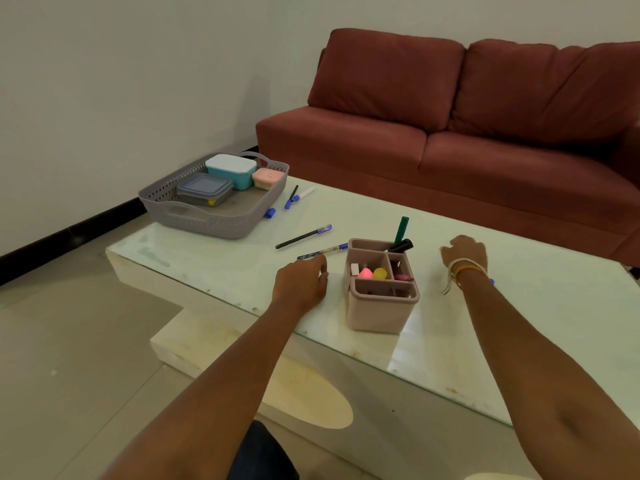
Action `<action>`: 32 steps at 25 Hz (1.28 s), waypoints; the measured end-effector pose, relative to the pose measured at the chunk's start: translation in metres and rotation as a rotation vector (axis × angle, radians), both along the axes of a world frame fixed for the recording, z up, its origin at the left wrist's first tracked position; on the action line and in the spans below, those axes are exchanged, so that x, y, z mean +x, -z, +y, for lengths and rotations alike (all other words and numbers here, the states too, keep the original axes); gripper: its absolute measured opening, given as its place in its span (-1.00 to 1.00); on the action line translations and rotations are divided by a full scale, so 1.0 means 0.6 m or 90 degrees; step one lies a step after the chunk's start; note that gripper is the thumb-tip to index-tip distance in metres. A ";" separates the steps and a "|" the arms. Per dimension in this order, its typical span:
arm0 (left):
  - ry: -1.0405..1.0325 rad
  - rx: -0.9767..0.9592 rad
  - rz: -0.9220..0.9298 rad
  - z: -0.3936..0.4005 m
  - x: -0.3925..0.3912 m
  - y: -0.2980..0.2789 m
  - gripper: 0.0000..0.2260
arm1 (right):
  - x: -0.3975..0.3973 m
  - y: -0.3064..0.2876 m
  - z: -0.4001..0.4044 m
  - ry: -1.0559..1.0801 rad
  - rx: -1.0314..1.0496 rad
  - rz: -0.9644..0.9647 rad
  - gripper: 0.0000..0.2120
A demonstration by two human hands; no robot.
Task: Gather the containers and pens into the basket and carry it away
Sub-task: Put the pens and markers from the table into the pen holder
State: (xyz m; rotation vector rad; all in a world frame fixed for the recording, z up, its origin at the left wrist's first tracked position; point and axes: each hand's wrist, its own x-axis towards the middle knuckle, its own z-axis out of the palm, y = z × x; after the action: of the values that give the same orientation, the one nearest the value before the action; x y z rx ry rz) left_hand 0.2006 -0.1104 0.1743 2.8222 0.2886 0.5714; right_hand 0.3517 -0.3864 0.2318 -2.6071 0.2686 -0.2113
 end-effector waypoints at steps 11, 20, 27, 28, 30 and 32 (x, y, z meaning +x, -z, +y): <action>0.007 0.027 -0.028 -0.003 0.014 0.005 -0.88 | -0.014 -0.005 -0.057 0.091 -0.112 -0.032 -0.68; 0.006 -0.001 -0.023 0.000 0.002 0.007 -0.89 | -0.066 0.024 -0.106 0.201 -0.009 0.101 -0.51; 0.012 -0.058 -0.010 0.003 -0.004 0.001 -0.87 | -0.080 0.013 -0.044 0.124 0.008 0.020 -0.56; 0.012 -0.095 -0.011 0.005 -0.008 0.000 -0.87 | -0.085 -0.007 -0.030 0.111 0.047 -0.024 -0.56; 0.014 -0.174 -0.029 0.008 -0.020 0.000 -0.88 | -0.103 -0.055 0.000 0.049 0.084 -0.151 -0.57; 0.026 -0.256 -0.023 0.010 -0.038 -0.010 -0.90 | -0.134 -0.106 0.037 -0.070 0.083 -0.266 -0.60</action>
State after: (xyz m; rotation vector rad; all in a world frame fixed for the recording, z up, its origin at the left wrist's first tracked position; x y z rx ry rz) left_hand 0.1775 -0.1041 0.1804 2.4231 0.2996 0.4919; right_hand 0.2710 -0.3639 0.2951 -2.3703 -0.0089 -0.6649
